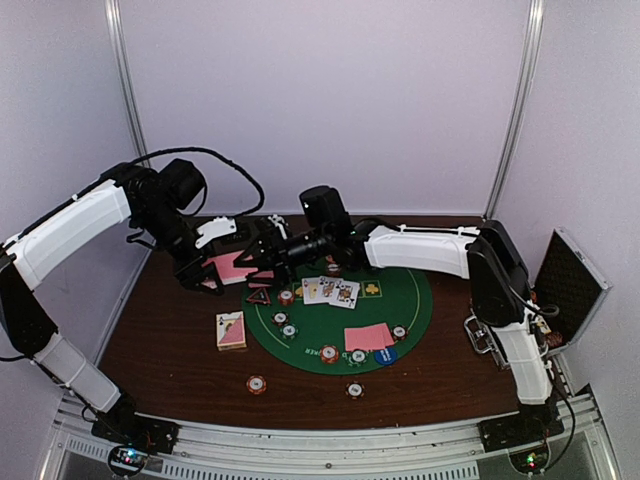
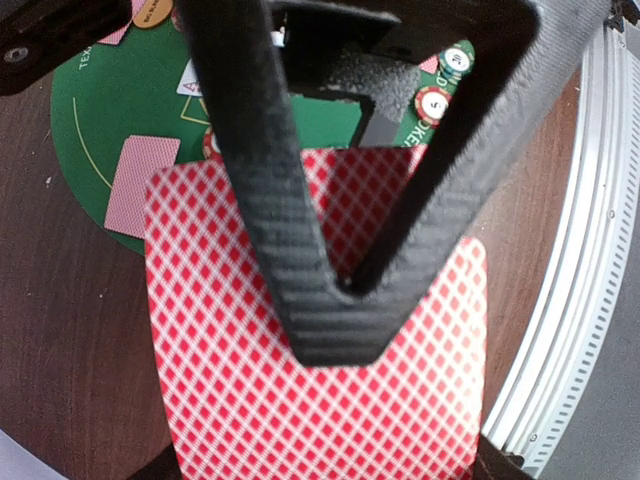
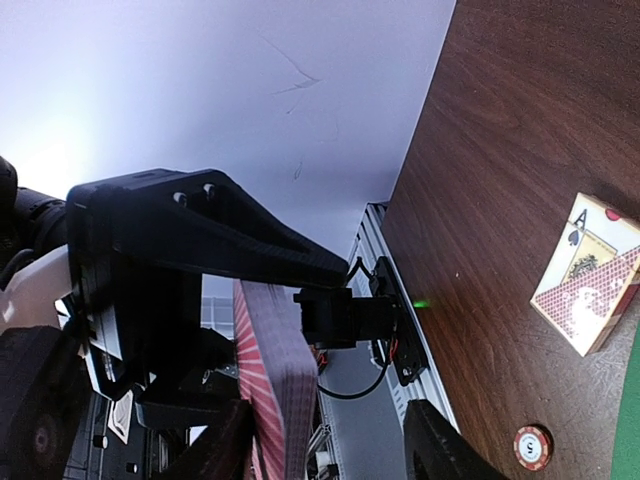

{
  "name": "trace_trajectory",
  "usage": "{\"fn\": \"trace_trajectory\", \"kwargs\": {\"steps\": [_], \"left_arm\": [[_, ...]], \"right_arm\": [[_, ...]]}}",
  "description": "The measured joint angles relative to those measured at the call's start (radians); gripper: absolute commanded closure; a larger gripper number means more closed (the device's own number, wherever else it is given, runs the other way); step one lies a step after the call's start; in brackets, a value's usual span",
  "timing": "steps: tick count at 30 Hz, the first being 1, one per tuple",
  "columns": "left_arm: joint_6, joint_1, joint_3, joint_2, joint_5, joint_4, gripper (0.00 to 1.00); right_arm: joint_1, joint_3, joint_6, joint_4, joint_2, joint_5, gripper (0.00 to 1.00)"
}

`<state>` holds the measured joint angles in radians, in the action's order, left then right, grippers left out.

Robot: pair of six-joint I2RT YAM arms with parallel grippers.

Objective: Distribute texas hold em gaming equipment

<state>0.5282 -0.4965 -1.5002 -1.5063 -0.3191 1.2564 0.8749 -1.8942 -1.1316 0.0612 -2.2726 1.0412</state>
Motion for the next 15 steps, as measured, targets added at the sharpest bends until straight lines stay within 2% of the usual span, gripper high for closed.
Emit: {"fn": "trace_trajectory", "kwargs": {"steps": [9,15], "left_arm": [[0.000,-0.001,0.000,0.000,-0.011,0.001,1.00],[0.001,-0.001,0.000,0.000,-0.010,0.002,1.00]], "right_arm": [[-0.020,0.018,0.051,-0.073,0.045,0.002,0.50],[-0.024,0.043,0.028,-0.061,0.072,0.001,0.73]]}}
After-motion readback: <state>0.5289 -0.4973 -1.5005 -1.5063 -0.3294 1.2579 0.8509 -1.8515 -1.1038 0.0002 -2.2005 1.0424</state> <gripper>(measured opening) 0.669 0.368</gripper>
